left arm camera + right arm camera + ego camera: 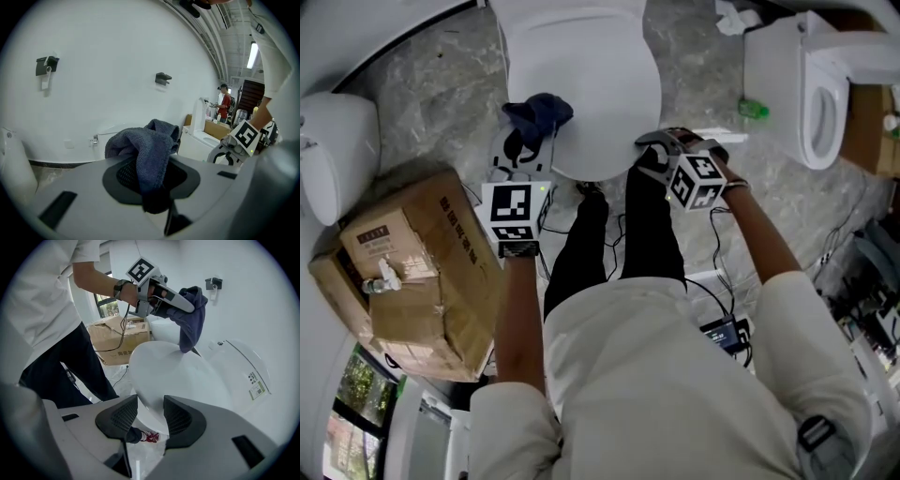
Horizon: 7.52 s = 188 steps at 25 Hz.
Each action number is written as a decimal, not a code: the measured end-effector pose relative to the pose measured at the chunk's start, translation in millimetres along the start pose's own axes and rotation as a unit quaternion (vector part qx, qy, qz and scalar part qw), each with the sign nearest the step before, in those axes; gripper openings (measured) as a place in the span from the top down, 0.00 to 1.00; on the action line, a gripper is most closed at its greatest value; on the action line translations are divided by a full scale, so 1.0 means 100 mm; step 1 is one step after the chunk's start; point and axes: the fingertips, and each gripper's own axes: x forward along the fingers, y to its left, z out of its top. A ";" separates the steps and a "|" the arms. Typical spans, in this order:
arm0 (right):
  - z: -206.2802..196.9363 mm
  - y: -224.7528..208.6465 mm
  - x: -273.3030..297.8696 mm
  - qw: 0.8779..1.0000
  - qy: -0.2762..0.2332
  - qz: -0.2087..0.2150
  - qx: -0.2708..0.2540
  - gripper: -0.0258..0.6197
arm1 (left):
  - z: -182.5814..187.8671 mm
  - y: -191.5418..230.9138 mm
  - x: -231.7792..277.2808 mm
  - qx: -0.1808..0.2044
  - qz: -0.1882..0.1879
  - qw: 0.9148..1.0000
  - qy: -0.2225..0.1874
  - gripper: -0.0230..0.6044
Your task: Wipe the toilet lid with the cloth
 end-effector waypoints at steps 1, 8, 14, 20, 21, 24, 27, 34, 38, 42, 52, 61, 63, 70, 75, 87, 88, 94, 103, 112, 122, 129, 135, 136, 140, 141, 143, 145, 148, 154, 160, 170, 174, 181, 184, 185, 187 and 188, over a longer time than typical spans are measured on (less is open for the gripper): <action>0.00 0.01 0.01 1.000 -0.003 0.000 0.001 0.67 | 0.00 0.00 0.03 -0.001 -0.001 1.000 -0.003 0.82; -0.10 0.12 0.15 1.000 0.005 0.021 -0.008 0.67 | -0.02 -0.02 0.23 -0.011 -0.010 1.000 -0.003 0.82; -0.20 0.21 0.26 0.999 0.002 0.040 0.030 0.65 | -0.20 -0.04 0.37 -0.015 -0.023 0.999 0.017 0.82; -0.27 0.27 0.44 0.997 0.015 0.049 0.065 0.65 | -0.39 -0.05 0.45 -0.023 -0.030 0.999 0.035 0.82; -0.29 0.28 0.47 0.996 0.017 0.052 0.068 0.65 | -0.41 -0.06 0.45 -0.024 -0.032 0.999 0.037 0.82; -0.34 0.32 0.54 0.995 0.019 0.056 0.083 0.65 | -0.44 -0.12 0.45 -0.025 -0.040 0.998 0.041 0.82; -0.40 0.32 0.62 0.994 0.025 0.057 0.093 0.65 | -0.46 -0.14 0.48 -0.026 -0.044 0.998 0.043 0.82; -0.50 0.34 0.79 0.987 0.038 0.063 0.142 0.65 | -0.53 -0.24 0.51 -0.029 -0.052 0.997 0.056 0.82; -0.56 0.40 0.88 0.985 0.050 0.068 0.153 0.65 | -0.55 -0.29 0.50 -0.030 -0.055 0.997 0.055 0.82; -0.62 0.42 1.01 0.981 0.058 0.073 0.171 0.65 | -0.59 -0.32 0.49 -0.029 -0.056 0.996 0.059 0.82; -0.76 0.46 1.28 0.973 0.085 0.078 0.199 0.63 | -0.60 -0.33 0.47 -0.022 -0.057 0.996 0.070 0.82; -0.93 0.48 1.44 0.973 0.108 0.073 0.188 0.63 | -0.61 -0.27 0.51 -0.026 -0.043 0.996 0.069 0.82; -0.88 0.46 1.43 0.976 0.099 0.074 0.181 0.63 | -0.64 -0.26 0.50 -0.028 -0.040 0.996 0.070 0.82; -0.84 0.48 1.40 0.968 0.096 0.085 0.217 0.63 | -0.73 -0.27 0.56 -0.031 -0.041 0.995 0.084 0.82; -0.68 0.25 1.21 0.949 0.055 0.096 0.296 0.63 | -0.72 -0.12 0.70 -0.022 -0.035 0.995 0.093 0.82; -0.37 -1.31 0.32 0.925 -0.092 -0.090 0.357 0.90 | -1.07 1.09 1.64 -0.011 0.026 0.987 0.160 0.82; -0.39 -1.39 0.28 0.920 -0.098 -0.098 0.367 0.90 | -1.11 1.14 1.70 -0.006 0.023 0.985 0.170 0.82; -0.39 -1.73 0.08 0.881 -0.157 -0.116 0.431 0.90 | -1.36 1.42 1.95 -0.031 0.038 0.980 0.195 0.82; -0.44 -1.83 -0.18 0.872 -0.187 -0.121 0.436 0.90 | -1.24 1.50 2.25 -0.094 0.103 0.980 0.144 0.82; -0.82 -2.04 -0.51 0.849 -0.191 -0.173 0.462 0.90 | -0.91 0.70 2.89 -0.055 0.046 0.990 0.119 0.82; -1.28 -1.88 -0.75 0.825 -0.180 -0.206 0.496 0.90 | -0.93 -0.60 3.39 0.100 -0.066 0.983 0.140 0.82; -1.40 -1.85 -0.87 0.810 -0.170 -0.243 0.506 0.90 | -1.18 -0.93 3.10 0.166 -0.114 0.969 0.142 0.82; -1.07 -1.77 -0.74 0.813 -0.178 -0.245 0.498 0.90 | -1.37 -0.41 2.62 0.127 -0.101 0.978 0.134 0.82; -1.00 -1.76 -0.70 0.815 -0.181 -0.241 0.495 0.90 | -1.38 -0.29 2.55 0.110 -0.092 0.981 0.130 0.82; -0.74 -1.67 -0.54 0.822 -0.186 -0.232 0.487 0.90 | -1.40 0.20 2.25 0.049 -0.045 0.990 0.128 0.82; -0.69 -1.64 -0.50 0.823 -0.186 -0.230 0.485 0.90 | -1.43 0.32 2.17 0.036 -0.032 0.990 0.129 0.82; -0.59 -1.57 -0.42 0.825 -0.186 -0.227 0.484 0.90 | -1.51 0.54 2.02 0.011 -0.010 0.991 0.131 0.82; -0.49 -1.51 -0.37 0.827 -0.186 -0.225 0.480 0.90 | -1.60 0.72 1.87 -0.006 0.006 0.991 0.133 0.82; -0.35 -1.43 -0.29 0.830 -0.187 -0.223 0.476 0.90 | -1.70 0.95 1.64 -0.024 0.025 0.990 0.134 0.82; -0.11 -1.28 -0.20 0.832 -0.189 -0.230 0.469 0.90 | -1.96 1.07 1.28 -0.046 0.046 0.989 0.135 0.82; -0.24 -1.16 -0.30 0.826 -0.190 -0.242 0.473 0.90 | -1.97 0.75 1.33 -0.053 0.055 0.988 0.135 0.82; -0.85 -0.86 -0.65 0.810 -0.166 -0.256 0.500 0.90 | -1.83 -0.13 1.77 -0.048 0.029 0.990 0.132 0.82; -1.06 -0.79 -0.84 0.805 -0.169 -0.260 0.506 0.90 | -1.77 -0.64 2.03 -0.035 -0.005 0.990 0.138 0.82; -1.34 -0.69 -1.00 0.797 -0.170 -0.266 0.515 0.90 | -1.83 -1.41 2.34 0.025 -0.070 0.986 0.150 0.82; -1.42 -0.63 -1.03 0.796 -0.168 -0.265 0.517 0.90 | -1.94 -1.69 2.30 0.080 -0.093 0.978 0.168 0.82; -1.43 -0.60 -1.03 0.796 -0.167 -0.264 0.519 0.90 | -1.98 -1.76 2.25 0.091 -0.100 0.976 0.173 0.82; -1.43 -0.56 -1.04 0.796 -0.165 -0.261 0.520 0.90 | -2.06 -1.85 2.16 0.100 -0.112 0.972 0.178 0.82; -1.41 -0.56 -1.02 0.797 -0.164 -0.260 0.519 0.90 | -2.09 -1.86 2.11 0.102 -0.116 0.972 0.179 0.82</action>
